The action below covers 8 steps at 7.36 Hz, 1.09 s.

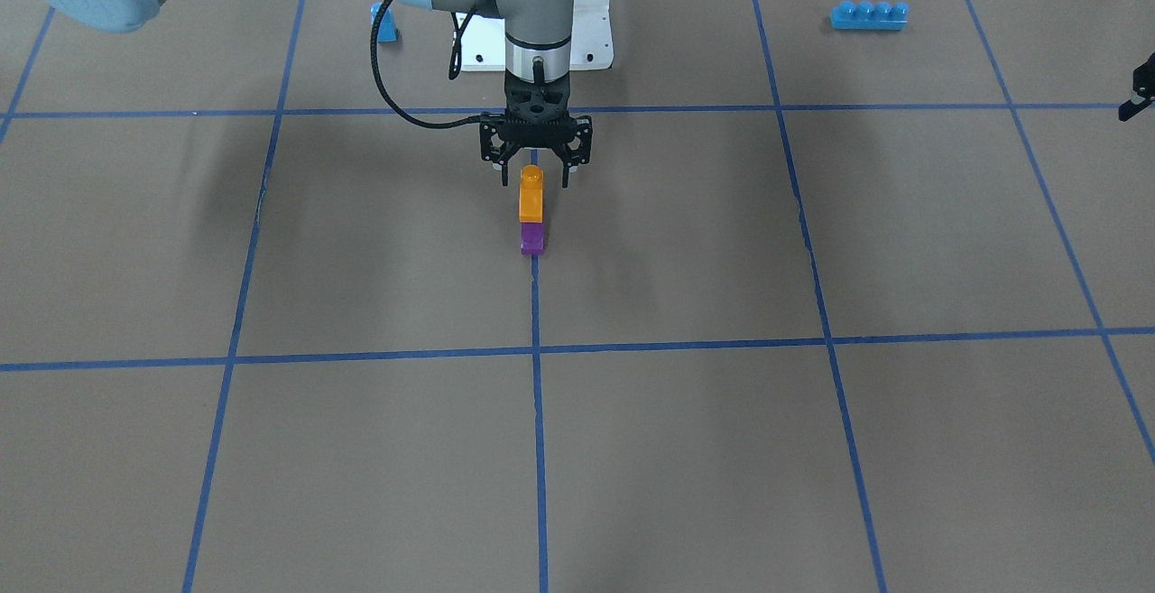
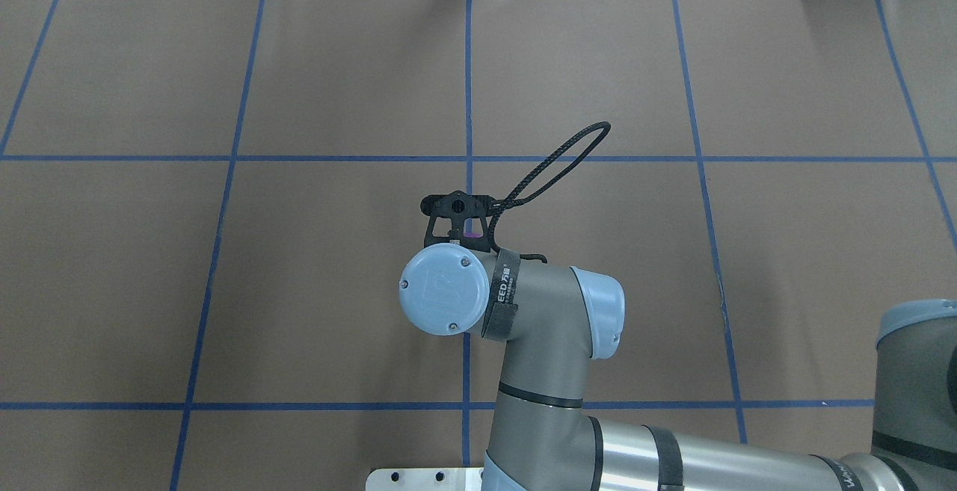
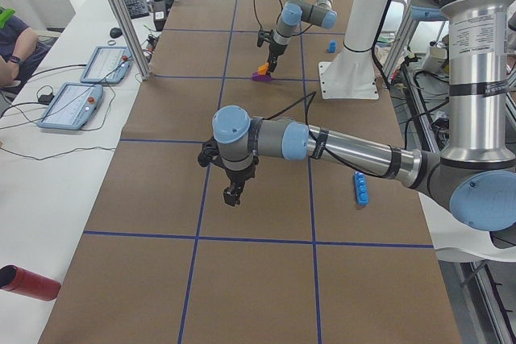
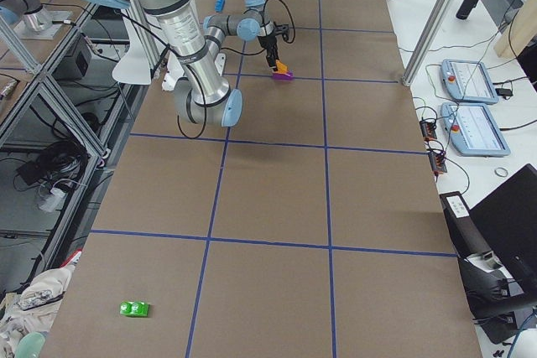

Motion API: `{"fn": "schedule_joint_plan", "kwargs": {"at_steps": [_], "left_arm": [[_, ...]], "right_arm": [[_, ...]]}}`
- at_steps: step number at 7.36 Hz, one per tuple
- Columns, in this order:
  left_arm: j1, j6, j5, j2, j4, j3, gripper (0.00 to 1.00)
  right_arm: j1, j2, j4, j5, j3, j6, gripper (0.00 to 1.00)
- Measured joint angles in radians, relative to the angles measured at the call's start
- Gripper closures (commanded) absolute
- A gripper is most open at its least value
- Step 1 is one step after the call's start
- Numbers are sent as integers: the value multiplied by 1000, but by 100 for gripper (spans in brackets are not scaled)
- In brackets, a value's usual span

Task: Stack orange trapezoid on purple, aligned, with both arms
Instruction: 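Hold the orange trapezoid on the purple block with the right gripper, then open the right gripper and lift it away from the stack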

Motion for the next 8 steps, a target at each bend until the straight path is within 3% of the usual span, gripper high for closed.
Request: {"fn": "schedule_joint_plan", "kwargs": {"at_steps": [2,4,6,8], "left_arm": [[-2,0,1,5,0,-6,0],[-9,-44,5,16,3,-2,0],[-63,-147,14,33,2,3,0],[-147,-170,16,49,3,4,0]], "right_arm": [[32,3,-8,55,11,0,0],[133,-7,-22,217,27,-7,0],[234,-53,-102,307,113,-68,0],[397,-152,-181,453,222,-270,0]]}}
